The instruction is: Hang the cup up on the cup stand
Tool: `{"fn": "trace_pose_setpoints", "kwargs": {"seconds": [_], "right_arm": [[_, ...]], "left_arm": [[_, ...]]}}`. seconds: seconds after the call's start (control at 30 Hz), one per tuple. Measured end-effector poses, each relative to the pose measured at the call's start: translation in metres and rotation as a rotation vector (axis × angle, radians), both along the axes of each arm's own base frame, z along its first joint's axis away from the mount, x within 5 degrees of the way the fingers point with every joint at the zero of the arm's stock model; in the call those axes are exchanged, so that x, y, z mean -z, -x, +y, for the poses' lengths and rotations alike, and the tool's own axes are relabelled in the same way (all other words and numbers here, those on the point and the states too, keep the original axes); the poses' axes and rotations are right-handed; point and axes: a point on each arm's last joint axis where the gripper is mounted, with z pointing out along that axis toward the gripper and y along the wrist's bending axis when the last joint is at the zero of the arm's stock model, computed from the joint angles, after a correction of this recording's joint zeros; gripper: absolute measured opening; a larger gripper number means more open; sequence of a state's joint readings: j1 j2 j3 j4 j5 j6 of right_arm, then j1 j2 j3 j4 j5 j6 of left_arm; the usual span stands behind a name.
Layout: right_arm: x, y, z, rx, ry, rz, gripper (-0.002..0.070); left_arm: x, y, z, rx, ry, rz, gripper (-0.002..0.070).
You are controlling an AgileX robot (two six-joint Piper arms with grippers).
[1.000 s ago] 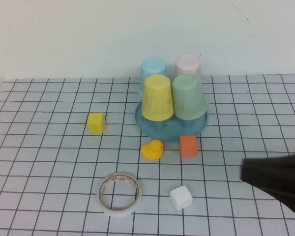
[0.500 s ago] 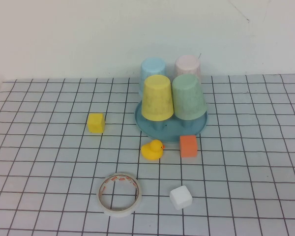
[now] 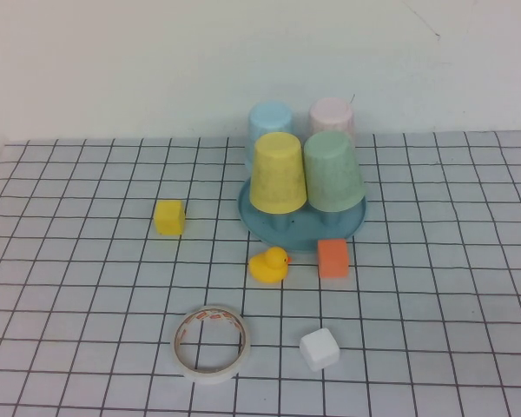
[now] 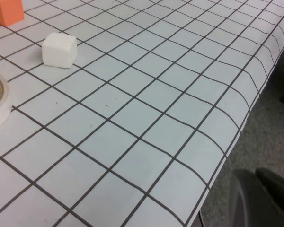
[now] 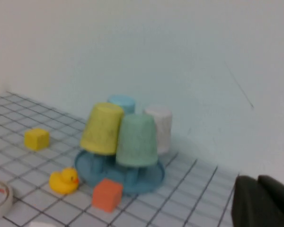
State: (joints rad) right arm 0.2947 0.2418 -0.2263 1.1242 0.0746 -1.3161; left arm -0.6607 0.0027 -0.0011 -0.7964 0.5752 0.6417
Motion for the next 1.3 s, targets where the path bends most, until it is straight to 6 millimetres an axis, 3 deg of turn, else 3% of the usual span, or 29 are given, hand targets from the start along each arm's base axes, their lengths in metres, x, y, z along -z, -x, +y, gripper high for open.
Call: {"fn": "trace_pose_setpoints", "kwargs": {"seconds": [0.2,0.4,0.7,1.3], "right_arm": [[0.053,0.015,-0.021,0.254,-0.107,0.312,0.0000],[0.064,0.020,-0.037,0.474,-0.136,0.286,0.0000],[0.097,0.016,-0.035,0.463,-0.125,0.378,0.0000],[0.097,0.016,-0.036,0.511,-0.197,0.377,0.0000]], "left_arm": [[0.000,0.000,0.000,0.000,0.000,0.000,-0.0001],[0.000,0.000,0.000,0.000,0.000,0.000,-0.0001],[0.000,0.000,0.000,0.000,0.000,0.000,-0.0001],[0.000,0.000,0.000,0.000,0.000,0.000,-0.0001]]}}
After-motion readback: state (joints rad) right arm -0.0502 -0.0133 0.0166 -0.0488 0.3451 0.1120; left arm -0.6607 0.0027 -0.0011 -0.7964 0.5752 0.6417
